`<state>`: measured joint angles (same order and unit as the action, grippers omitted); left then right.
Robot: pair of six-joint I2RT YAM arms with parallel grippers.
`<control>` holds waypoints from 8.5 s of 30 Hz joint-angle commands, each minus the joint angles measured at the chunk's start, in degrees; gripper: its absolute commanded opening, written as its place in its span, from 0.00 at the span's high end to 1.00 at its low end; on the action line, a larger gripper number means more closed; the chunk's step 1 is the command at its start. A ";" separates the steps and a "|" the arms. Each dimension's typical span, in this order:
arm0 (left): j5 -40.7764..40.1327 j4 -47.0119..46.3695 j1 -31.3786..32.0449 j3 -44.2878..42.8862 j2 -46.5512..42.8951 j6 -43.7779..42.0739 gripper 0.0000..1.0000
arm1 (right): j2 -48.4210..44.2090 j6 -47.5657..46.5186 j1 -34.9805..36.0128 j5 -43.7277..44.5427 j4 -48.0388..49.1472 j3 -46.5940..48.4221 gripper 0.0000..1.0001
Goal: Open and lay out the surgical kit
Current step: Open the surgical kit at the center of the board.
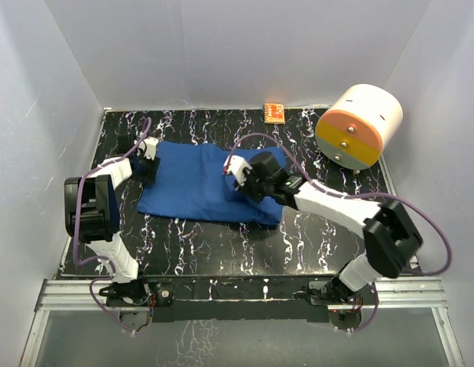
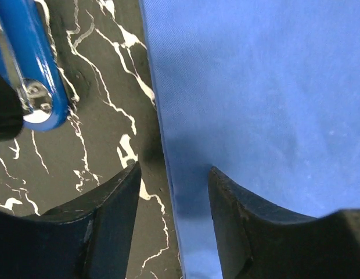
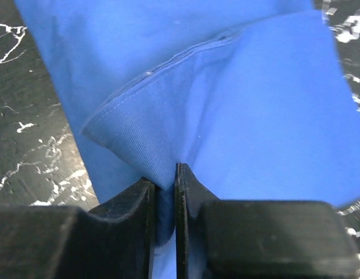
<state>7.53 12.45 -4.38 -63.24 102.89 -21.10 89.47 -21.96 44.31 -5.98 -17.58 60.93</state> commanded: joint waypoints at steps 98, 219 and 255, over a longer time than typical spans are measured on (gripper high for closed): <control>8.42 11.36 -2.63 -7.58 -4.78 -4.50 0.57 | 17.26 2.17 -29.09 3.93 -8.66 20.63 0.37; 16.56 5.89 -3.88 -25.01 5.42 1.38 0.48 | 8.71 -17.59 -38.44 -31.25 -20.61 24.24 1.00; 25.92 19.75 17.88 -17.83 -5.00 -54.43 0.37 | -19.78 -19.57 -26.38 -39.95 -38.70 10.64 1.00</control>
<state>34.54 35.35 14.02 -81.62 98.72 -67.37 73.28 -43.05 18.46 -40.91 -52.53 67.55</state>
